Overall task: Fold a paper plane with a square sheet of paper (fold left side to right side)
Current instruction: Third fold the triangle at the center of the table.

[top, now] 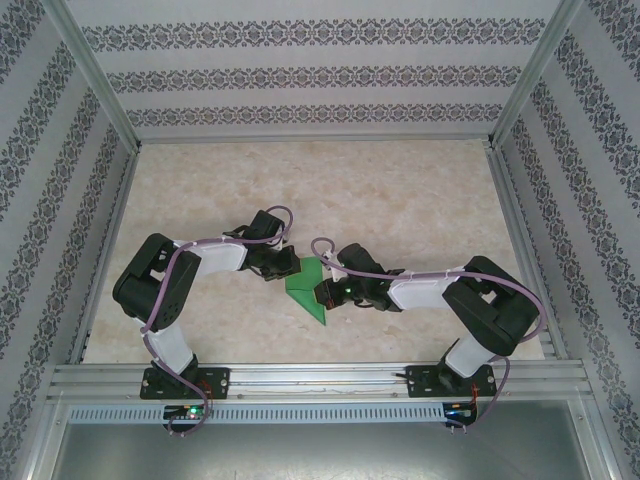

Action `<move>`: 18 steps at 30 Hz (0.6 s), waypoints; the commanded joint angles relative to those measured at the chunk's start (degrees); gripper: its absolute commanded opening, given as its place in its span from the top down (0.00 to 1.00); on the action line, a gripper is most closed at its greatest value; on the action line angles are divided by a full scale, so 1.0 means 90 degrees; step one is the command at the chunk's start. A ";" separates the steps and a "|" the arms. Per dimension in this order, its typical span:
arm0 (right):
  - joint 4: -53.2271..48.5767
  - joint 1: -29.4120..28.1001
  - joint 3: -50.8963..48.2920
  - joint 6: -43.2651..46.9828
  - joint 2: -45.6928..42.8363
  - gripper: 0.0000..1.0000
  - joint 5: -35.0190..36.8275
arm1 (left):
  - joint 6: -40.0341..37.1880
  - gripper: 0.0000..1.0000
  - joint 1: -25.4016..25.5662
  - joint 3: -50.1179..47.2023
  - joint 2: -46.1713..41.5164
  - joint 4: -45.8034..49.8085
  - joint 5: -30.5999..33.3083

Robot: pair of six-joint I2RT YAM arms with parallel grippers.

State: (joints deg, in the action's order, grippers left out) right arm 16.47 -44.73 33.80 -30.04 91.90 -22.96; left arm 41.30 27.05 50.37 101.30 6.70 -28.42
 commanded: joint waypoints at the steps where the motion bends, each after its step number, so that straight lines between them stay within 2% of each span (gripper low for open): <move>1: -0.0004 0.0067 0.0122 0.0079 0.0155 1.00 0.0090 | -0.0106 0.90 0.0132 -0.0187 0.0259 0.0486 0.0420; 18: -0.0033 0.0058 0.0025 0.0092 0.0370 1.00 0.0227 | -0.0080 0.88 0.0154 -0.0193 0.0229 0.0468 0.0419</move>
State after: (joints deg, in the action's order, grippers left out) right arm 16.43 -44.73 33.91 -30.04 94.28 -21.89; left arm 41.30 27.07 50.37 101.30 6.70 -28.40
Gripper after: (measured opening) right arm 0.043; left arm 0.117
